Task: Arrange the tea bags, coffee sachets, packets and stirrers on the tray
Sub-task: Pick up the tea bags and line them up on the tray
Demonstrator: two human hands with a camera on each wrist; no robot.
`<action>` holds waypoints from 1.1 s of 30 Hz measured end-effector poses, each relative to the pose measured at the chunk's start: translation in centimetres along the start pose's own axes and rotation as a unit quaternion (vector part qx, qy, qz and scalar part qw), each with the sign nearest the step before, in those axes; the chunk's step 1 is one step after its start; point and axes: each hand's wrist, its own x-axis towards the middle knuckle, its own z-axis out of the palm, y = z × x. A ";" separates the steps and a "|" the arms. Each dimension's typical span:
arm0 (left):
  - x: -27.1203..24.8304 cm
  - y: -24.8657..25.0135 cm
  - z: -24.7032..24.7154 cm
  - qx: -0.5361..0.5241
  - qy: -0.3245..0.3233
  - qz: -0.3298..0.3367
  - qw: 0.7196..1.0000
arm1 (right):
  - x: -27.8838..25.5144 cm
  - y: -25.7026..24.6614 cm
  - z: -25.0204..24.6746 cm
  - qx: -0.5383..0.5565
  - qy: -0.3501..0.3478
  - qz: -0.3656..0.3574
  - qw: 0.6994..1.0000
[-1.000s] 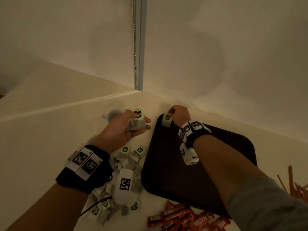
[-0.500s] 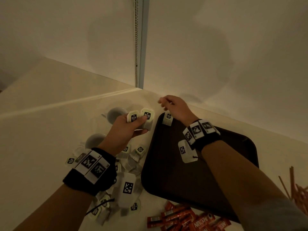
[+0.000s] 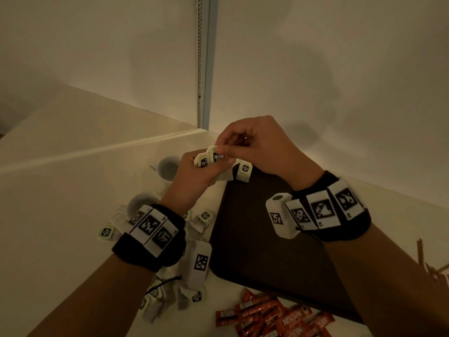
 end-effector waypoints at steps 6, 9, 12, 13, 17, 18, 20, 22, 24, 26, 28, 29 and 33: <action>0.0 0.9 -0.1 -0.014 -0.057 0.028 0.998 | -0.3 -1.1 -1.1 0.013 0.010 -0.014 1.000; -0.1 1.0 0.1 -0.031 -0.041 0.018 0.999 | -0.4 -1.0 -1.4 0.011 0.015 -0.011 1.000; -0.2 0.5 -0.1 -0.006 -0.066 -0.034 0.997 | -0.8 -0.2 -1.3 0.025 0.041 0.018 0.999; -0.3 0.1 -0.4 -0.004 -0.077 -0.071 0.994 | -1.1 0.3 -1.4 0.032 0.049 0.034 0.998; -0.7 -1.6 -1.7 -0.082 -0.048 -0.214 0.972 | -2.5 4.2 -1.5 0.017 0.039 0.139 0.989; -0.7 -1.7 -1.8 -0.110 -0.033 -0.228 0.967 | -3.0 5.6 -1.3 -0.003 0.033 0.169 0.985; -0.3 -1.9 -1.8 -0.142 -0.015 -0.226 0.964 | -3.9 8.5 -0.6 -0.045 0.012 0.226 0.973; 0.2 -1.9 -1.6 -0.141 -0.004 -0.199 0.970 | -4.7 11.2 0.1 -0.070 -0.010 0.288 0.955; 0.5 -1.8 -1.4 -0.139 0.011 -0.183 0.973 | -5.4 13.5 0.7 -0.074 -0.028 0.335 0.939; 0.7 -1.8 -1.2 -0.132 0.018 -0.169 0.977 | -5.7 15.4 1.3 -0.072 -0.019 0.356 0.932; 0.8 -1.9 -1.1 -0.117 0.014 -0.157 0.980 | -5.6 16.9 1.8 -0.074 0.019 0.368 0.927; 0.8 -2.1 -1.1 -0.112 0.013 -0.155 0.981 | -5.5 17.6 2.0 -0.075 0.041 0.373 0.924; 0.8 -2.3 -1.2 -0.122 0.019 -0.160 0.979 | -4.7 19.2 2.1 -0.091 0.090 0.381 0.916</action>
